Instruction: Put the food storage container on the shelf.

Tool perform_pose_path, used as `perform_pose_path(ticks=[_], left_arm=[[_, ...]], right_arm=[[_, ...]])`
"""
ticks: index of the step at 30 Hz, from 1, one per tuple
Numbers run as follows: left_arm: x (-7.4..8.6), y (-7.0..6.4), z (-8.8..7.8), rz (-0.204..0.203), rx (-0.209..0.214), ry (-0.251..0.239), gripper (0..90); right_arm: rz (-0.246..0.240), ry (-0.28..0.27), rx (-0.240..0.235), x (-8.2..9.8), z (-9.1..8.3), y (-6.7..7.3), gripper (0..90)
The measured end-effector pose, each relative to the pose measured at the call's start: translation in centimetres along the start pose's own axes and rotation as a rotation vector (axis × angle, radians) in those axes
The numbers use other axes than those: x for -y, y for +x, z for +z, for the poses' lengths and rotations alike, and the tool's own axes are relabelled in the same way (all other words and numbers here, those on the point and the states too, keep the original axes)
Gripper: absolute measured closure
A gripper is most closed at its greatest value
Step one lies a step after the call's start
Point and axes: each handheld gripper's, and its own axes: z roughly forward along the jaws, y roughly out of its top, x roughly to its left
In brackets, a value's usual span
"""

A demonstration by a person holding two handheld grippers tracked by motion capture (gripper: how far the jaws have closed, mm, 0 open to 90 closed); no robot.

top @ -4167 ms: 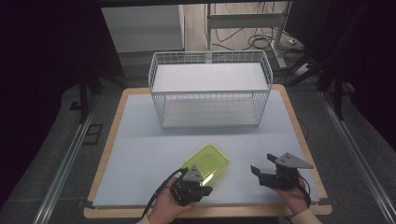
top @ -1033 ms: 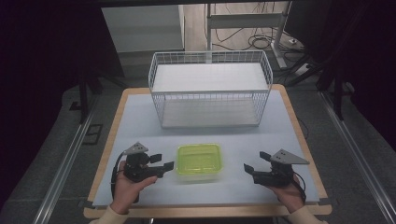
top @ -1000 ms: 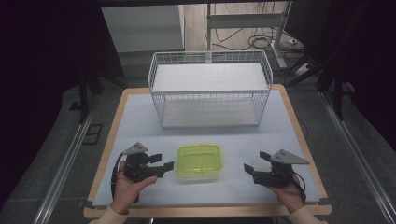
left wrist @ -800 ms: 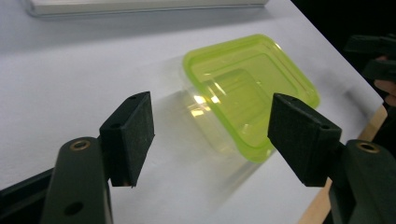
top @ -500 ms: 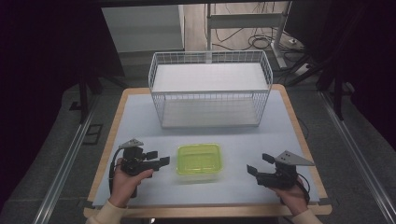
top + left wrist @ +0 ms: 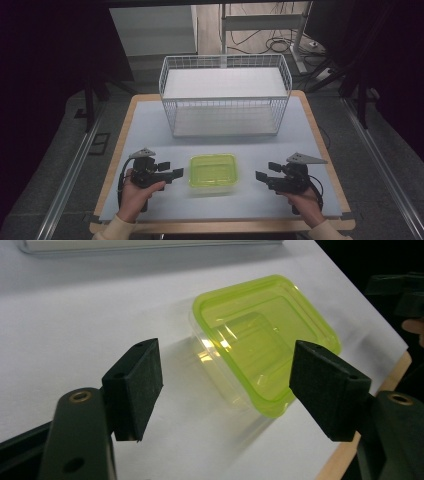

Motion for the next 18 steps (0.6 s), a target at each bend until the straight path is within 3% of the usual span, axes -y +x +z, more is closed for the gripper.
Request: perform_pose_path(ticks=[3,11,13,18], left_arm=[[-0.4,-0.3,0.0,-0.001,0.013,0.003,29.5],[-1.4,0.1,0.5,-0.038,-0.002,0.010,30.0],[-1.7,0.3,1.1,-0.059,0.005,0.024,30.1],[-1.7,0.2,2.7,-0.065,0.010,0.054,31.1]], right_arm=[[0.057,0.014,-0.036,-1.1,0.7,0.3,30.4],[0.110,0.044,-0.043,-3.1,2.6,0.3,34.1],[0.122,0.060,-0.048,-3.7,3.6,0.4,34.5],[0.136,0.055,-0.058,-3.9,4.8,0.9,34.9]])
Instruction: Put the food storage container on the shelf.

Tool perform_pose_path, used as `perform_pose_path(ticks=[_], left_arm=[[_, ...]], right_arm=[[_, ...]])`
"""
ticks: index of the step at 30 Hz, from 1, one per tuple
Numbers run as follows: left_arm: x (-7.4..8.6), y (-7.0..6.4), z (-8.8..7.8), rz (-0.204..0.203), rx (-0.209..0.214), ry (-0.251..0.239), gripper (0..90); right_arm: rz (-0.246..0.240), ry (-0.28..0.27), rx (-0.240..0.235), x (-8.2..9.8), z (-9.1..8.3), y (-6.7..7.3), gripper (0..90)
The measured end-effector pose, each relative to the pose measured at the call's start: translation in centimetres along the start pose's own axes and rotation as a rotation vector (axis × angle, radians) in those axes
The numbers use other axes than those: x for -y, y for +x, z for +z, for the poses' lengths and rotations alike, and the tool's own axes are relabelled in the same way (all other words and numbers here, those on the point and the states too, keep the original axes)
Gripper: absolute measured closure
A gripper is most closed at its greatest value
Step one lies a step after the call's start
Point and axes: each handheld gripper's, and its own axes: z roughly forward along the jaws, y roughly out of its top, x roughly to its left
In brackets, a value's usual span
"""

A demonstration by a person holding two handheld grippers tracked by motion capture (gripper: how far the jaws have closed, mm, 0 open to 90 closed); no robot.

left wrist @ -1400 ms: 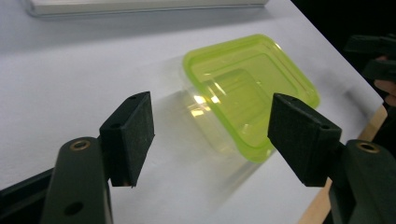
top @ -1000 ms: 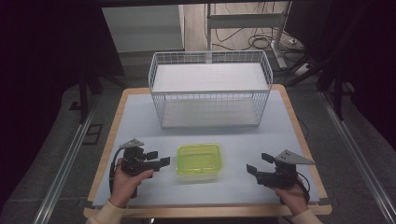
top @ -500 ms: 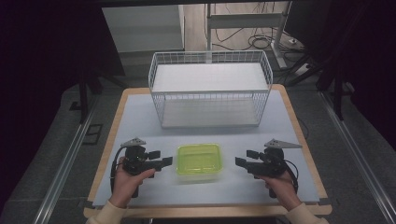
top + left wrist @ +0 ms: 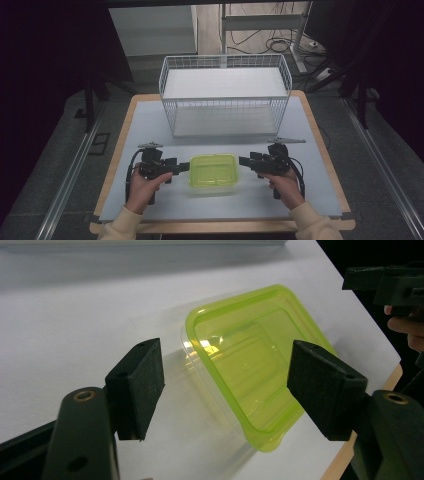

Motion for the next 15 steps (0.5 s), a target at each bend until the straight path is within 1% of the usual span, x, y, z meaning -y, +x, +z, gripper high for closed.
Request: perform_pose_path(ticks=[2,3,4,5,6,7,9,11,14,15], left_arm=[[0.2,0.1,0.4,-0.006,0.009,0.018,31.6],[0.3,0.2,0.5,-0.016,0.017,0.020,31.8],[0.3,0.2,0.5,-0.016,0.017,0.020,32.8],[0.5,0.4,0.8,-0.042,0.027,0.029,34.1],[0.5,0.4,0.8,-0.042,0.027,0.029,35.1],[0.6,0.6,1.0,-0.053,0.032,0.039,35.4],[0.7,0.7,1.1,-0.057,0.037,0.042,36.0],[0.9,0.8,1.4,-0.068,0.048,0.050,36.4],[1.0,0.9,1.6,-0.071,0.047,0.059,37.7],[1.0,0.9,1.9,-0.077,0.046,0.069,38.6]], right_arm=[[-0.001,0.014,-0.003,0.2,0.3,0.1,35.0],[0.001,0.017,-0.006,0.3,0.4,0.1,35.4],[0.001,0.017,-0.006,0.3,0.4,0.1,35.4],[0.003,0.029,-0.012,0.5,0.5,0.1,36.3],[0.005,0.035,-0.014,0.6,0.5,0.0,36.7],[0.008,0.038,-0.018,0.7,0.6,-0.1,37.5],[0.013,0.043,-0.023,0.7,0.7,-0.2,38.1],[0.022,0.057,-0.037,0.9,1.0,-0.4,41.1],[0.028,0.069,-0.049,1.0,1.2,-0.5,42.2],[0.030,0.078,-0.053,1.1,1.5,-0.6,42.9]])
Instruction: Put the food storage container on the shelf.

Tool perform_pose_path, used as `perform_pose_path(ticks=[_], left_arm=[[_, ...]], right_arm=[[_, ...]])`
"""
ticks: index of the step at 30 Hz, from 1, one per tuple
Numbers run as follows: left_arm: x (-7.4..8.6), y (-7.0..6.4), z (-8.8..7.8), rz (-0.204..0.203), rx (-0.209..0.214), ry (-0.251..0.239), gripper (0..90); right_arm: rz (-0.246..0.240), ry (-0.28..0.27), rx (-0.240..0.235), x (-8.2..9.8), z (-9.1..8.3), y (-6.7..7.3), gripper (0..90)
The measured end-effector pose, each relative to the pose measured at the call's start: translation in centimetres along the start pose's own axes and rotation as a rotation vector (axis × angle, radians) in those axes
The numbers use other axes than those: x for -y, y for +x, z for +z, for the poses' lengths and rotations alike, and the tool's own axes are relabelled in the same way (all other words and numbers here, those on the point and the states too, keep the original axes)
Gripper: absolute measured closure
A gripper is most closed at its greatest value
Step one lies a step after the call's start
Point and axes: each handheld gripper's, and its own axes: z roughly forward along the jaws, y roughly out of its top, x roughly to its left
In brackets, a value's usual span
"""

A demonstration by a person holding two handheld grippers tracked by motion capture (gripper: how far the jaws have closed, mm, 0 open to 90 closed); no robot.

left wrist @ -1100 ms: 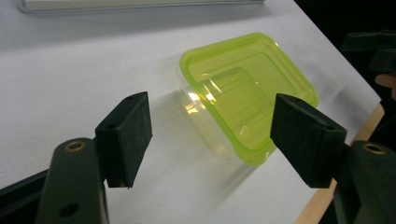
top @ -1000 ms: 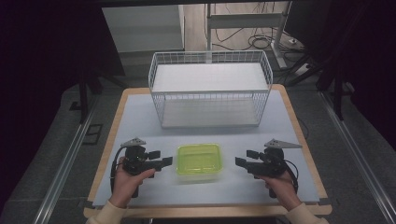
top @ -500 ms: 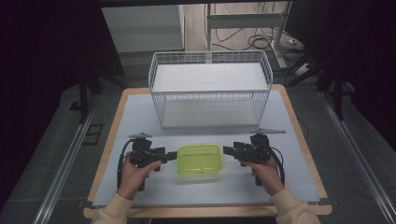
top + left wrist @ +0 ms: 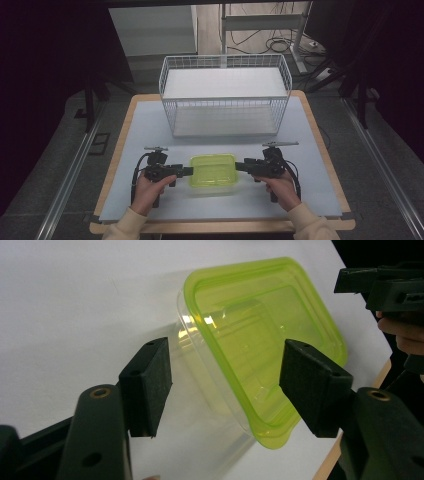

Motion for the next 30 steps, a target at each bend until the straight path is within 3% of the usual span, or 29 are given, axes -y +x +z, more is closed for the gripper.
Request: perform_pose_path(ticks=[14,17,18,21,23,30], left_arm=[[0.2,0.5,0.8,-0.023,0.025,0.025,44.3],[0.2,0.7,1.0,-0.033,0.044,0.025,49.6],[0.2,0.8,1.2,-0.032,0.063,0.028,55.5],[0.3,0.8,1.3,-0.020,0.056,0.034,66.7],[0.3,0.8,1.3,-0.027,0.071,0.032,69.5],[0.5,0.4,0.5,-0.016,0.131,0.001,77.9]], right_arm=[[0.045,0.060,-0.029,0.6,1.5,-0.7,51.9],[0.052,0.072,-0.038,0.7,1.9,-0.8,55.5],[0.055,0.083,-0.042,0.8,2.1,-0.8,59.7],[0.060,0.100,-0.043,0.9,2.5,-1.0,66.4],[0.084,0.109,-0.067,1.0,2.7,-1.2,69.1],[0.120,0.081,-0.082,0.9,1.8,-1.0,77.9]])
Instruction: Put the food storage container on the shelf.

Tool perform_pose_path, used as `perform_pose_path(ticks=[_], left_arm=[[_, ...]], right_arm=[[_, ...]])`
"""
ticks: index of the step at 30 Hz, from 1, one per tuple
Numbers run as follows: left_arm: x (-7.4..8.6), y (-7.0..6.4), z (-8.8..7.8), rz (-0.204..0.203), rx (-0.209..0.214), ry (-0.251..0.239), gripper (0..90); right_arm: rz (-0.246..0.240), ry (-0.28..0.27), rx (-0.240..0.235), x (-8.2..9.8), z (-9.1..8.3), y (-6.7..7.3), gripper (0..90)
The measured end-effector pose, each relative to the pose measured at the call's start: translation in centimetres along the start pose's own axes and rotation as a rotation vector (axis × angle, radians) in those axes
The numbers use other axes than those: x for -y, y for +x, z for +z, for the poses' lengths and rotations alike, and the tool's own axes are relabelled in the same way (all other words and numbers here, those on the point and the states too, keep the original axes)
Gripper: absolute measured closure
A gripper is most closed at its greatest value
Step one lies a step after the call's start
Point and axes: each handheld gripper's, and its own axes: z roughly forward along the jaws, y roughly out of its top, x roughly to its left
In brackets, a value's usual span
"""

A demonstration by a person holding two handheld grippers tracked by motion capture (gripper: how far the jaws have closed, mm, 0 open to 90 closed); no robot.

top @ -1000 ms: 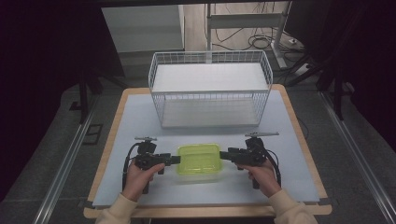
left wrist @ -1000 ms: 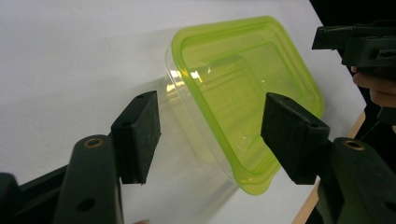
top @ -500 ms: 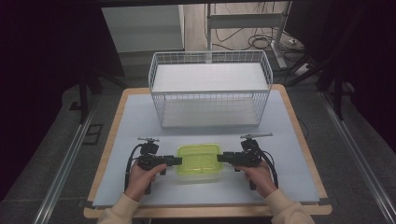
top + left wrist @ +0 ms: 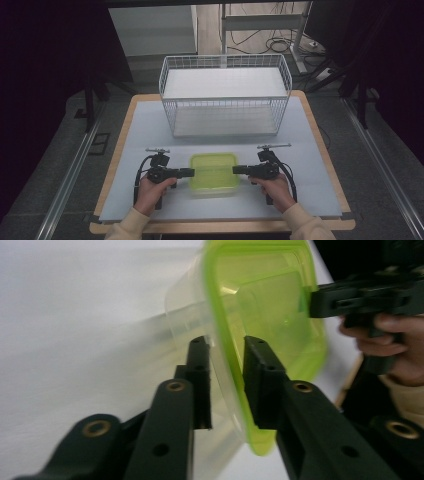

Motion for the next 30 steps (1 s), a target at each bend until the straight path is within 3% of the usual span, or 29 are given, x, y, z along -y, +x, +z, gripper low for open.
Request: perform_pose_path(ticks=[4,18,30], left_arm=[[0.1,-0.4,-0.1,0.026,-0.029,-0.007,80.7],[0.0,-1.6,-1.2,0.058,-0.022,-0.043,80.8],[-0.2,-1.9,-1.7,0.076,-0.012,-0.055,80.8]], right_arm=[[0.008,-0.010,0.002,0.1,-0.3,0.4,80.2],[-0.035,-0.045,-0.015,-0.1,-1.4,1.6,80.1],[-0.070,-0.068,-0.015,-0.4,-1.9,2.3,80.1]])
